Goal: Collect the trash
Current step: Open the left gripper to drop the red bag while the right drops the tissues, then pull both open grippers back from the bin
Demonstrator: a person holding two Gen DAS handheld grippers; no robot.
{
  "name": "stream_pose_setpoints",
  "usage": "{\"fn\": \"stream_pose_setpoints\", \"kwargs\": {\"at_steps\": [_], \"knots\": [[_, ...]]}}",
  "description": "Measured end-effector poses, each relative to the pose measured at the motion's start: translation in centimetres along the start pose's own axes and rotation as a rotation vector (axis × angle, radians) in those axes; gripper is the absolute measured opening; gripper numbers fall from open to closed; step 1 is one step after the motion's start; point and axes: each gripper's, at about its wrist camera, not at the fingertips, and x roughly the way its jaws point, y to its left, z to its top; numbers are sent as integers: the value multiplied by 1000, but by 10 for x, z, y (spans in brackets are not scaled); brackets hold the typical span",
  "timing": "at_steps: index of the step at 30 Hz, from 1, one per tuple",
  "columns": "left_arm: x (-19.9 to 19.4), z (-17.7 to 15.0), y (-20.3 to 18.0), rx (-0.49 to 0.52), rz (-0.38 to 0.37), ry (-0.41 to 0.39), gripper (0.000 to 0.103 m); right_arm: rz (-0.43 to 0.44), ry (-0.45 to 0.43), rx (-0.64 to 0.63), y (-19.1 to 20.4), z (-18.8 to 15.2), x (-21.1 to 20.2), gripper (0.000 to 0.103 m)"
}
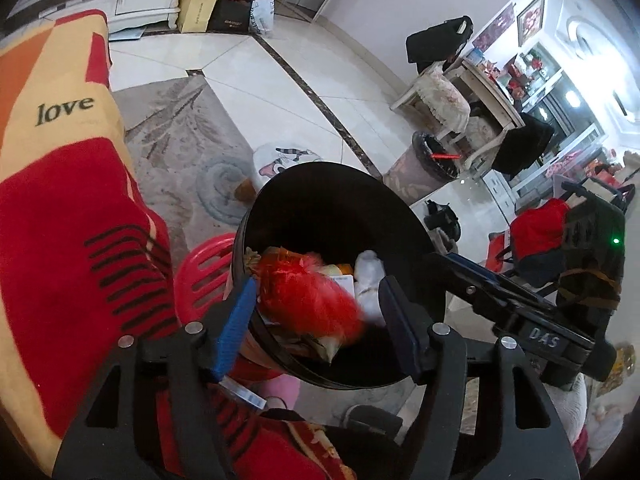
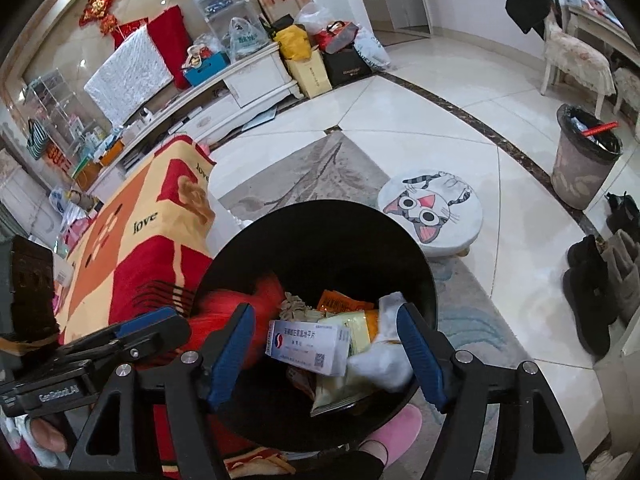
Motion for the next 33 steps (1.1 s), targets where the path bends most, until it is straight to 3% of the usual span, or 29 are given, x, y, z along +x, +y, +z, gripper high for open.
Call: {"fn": "stream_pose_setpoints", "kwargs": {"at_steps": [6, 14, 23, 29, 33], "knots": [[-16, -7, -4, 32, 63, -42, 65, -37, -34, -18, 12, -15, -10, 71], [-55, -33, -12, 92, 224, -164, 65, -79, -102, -62, 41, -36, -21, 71], [-101, -53, -6, 64, 238, -259, 65, -119, -188, -143, 79, -49, -51, 72], [-135, -62, -6, 92, 303, -347, 65, -103, -287, -155, 98, -56, -77, 73], [-152, -69, -9, 112, 333, -398, 65, -93, -332, -153, 109, -58, -89, 80]]}}
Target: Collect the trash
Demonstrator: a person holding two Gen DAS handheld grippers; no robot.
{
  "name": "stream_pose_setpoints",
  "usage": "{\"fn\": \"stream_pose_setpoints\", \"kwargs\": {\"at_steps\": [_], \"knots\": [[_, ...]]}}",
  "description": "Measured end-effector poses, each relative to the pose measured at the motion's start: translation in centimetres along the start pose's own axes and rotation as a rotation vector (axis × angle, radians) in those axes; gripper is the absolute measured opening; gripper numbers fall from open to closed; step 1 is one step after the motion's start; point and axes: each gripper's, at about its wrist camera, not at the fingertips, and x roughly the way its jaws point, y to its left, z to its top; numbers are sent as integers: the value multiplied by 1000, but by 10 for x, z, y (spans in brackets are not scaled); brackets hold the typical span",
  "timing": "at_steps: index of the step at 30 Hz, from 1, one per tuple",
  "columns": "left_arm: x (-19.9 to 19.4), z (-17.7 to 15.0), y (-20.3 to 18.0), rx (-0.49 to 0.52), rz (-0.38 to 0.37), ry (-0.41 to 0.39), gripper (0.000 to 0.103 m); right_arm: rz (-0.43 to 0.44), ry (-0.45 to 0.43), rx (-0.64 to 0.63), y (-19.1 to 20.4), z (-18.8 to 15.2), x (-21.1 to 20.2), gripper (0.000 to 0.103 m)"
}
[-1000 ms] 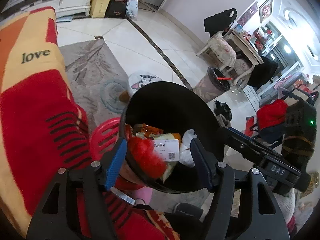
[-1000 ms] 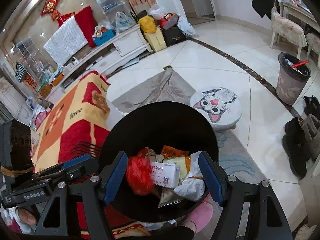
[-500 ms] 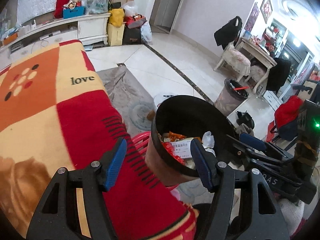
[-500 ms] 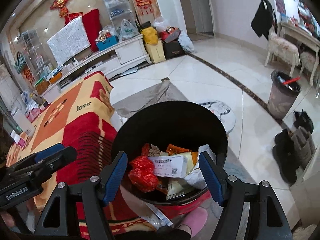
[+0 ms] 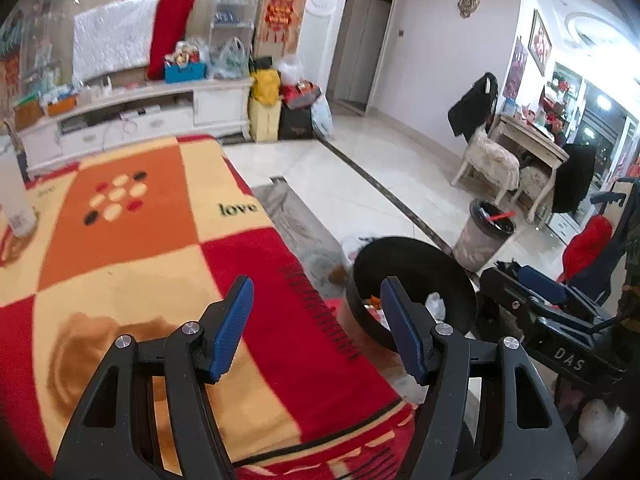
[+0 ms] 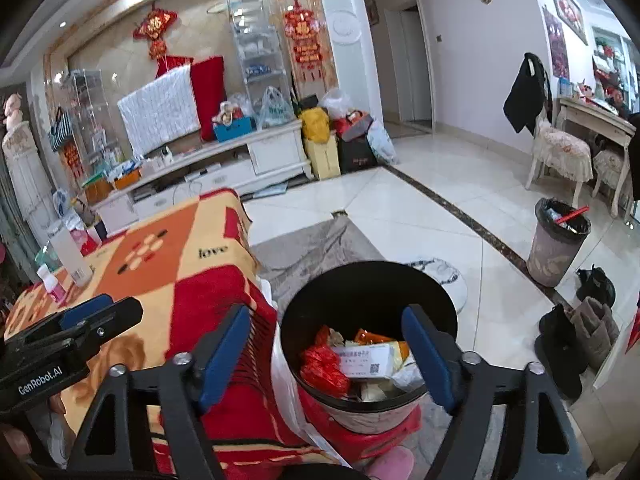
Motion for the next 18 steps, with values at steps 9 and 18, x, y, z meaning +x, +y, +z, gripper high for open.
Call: {"fn": "stream_pose_setpoints", "kwargs": {"at_steps": [9, 18], "knots": [[-23, 3, 9, 6, 11, -64, 65, -5, -48, -27, 13, 8, -17, 82], [-30, 3, 0, 38, 3, -98, 65, -34, -96, -39, 13, 9, -26, 83]]}}
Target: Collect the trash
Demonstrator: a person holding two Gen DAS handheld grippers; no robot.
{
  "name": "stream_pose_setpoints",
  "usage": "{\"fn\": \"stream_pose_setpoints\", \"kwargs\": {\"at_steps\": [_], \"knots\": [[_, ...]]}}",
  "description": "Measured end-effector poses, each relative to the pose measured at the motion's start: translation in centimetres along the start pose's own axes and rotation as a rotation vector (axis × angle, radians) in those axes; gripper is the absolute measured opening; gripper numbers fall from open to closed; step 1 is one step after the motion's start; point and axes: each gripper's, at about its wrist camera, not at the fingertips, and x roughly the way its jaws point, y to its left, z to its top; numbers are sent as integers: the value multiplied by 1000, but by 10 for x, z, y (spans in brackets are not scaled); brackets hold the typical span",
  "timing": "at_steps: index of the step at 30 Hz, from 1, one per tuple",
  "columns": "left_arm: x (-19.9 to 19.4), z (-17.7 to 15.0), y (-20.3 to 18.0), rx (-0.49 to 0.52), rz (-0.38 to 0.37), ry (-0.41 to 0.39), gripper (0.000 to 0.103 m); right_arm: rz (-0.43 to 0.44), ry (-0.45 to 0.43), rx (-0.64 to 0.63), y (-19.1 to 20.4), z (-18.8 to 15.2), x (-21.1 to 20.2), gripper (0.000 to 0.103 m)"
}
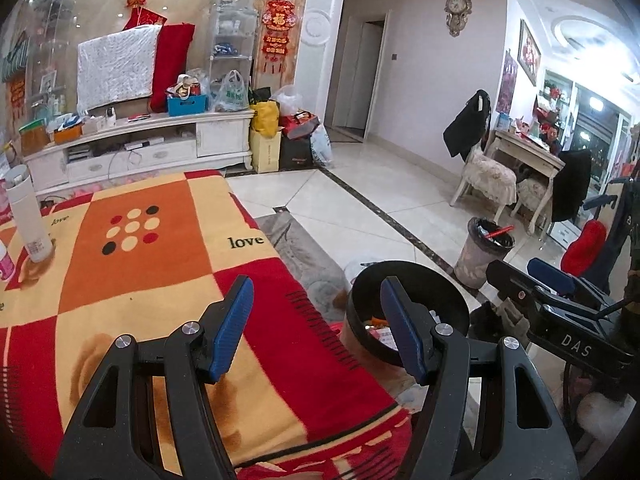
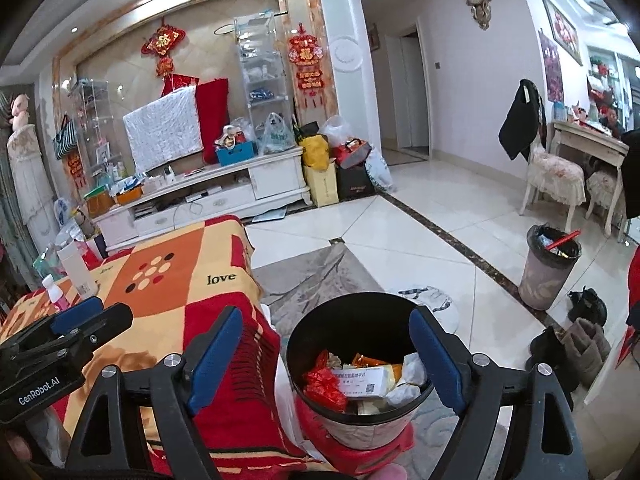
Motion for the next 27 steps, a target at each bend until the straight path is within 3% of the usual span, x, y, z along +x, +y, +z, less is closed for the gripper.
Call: {"fn": "stream_pose_setpoints", "kwargs": {"at_steps": [12, 27], "knots": [[-3, -1, -2, 7, -3, -7, 65, -9, -54, -35, 11, 4, -9, 84], [-3, -2, 0, -1, -10, 2, 65, 2, -31, -41, 11, 3, -6, 84]]}}
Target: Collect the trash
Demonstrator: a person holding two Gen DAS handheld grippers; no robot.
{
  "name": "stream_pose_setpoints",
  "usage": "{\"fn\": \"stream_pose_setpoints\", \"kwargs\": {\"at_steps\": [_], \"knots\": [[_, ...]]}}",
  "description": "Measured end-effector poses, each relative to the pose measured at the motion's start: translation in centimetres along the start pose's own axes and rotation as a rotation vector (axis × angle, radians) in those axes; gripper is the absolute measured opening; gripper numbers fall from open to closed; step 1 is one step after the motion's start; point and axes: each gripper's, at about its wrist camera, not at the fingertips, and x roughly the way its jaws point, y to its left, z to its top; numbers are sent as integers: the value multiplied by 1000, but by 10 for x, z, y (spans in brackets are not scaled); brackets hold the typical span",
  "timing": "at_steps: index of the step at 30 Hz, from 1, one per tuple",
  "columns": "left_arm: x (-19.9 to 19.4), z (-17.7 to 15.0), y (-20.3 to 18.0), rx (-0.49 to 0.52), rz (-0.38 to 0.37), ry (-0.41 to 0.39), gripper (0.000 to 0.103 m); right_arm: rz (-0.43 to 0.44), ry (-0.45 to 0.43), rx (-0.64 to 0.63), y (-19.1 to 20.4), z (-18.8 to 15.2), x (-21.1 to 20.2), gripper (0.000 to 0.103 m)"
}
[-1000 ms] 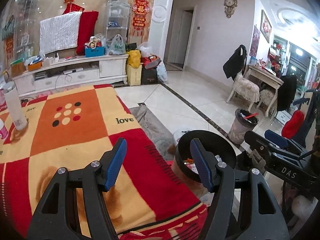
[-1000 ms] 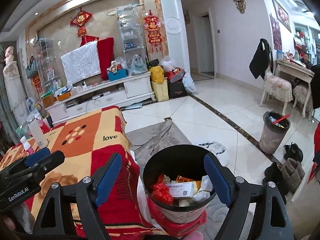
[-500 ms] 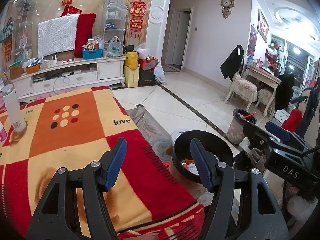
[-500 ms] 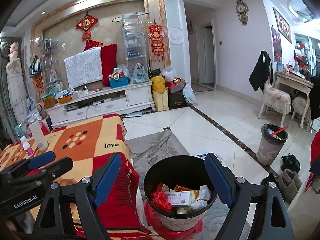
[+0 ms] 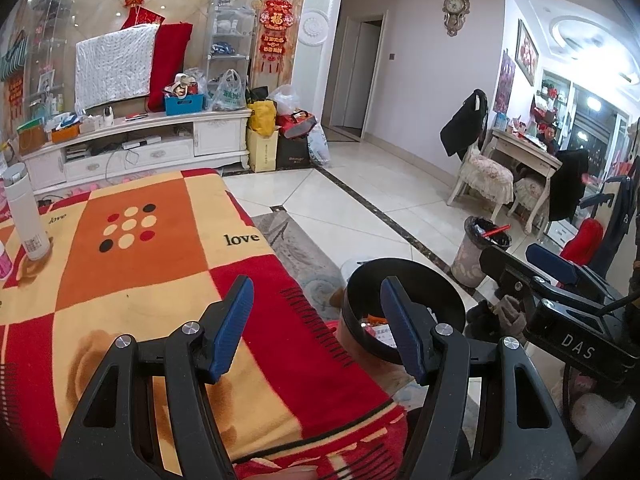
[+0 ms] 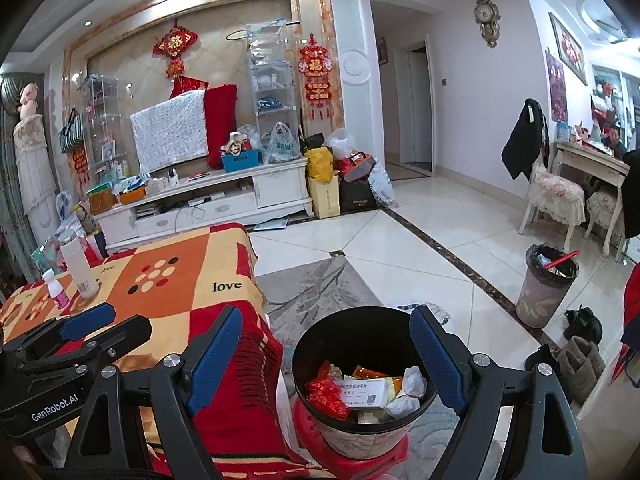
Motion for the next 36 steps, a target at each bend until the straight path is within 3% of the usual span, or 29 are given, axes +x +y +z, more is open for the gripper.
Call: {"fn": "stream_pose_setpoints", "kwargs": {"at_steps": [36], "knots": [[11, -6, -5, 7, -20, 40, 65, -9, 39, 13, -6, -10, 7, 84]]}}
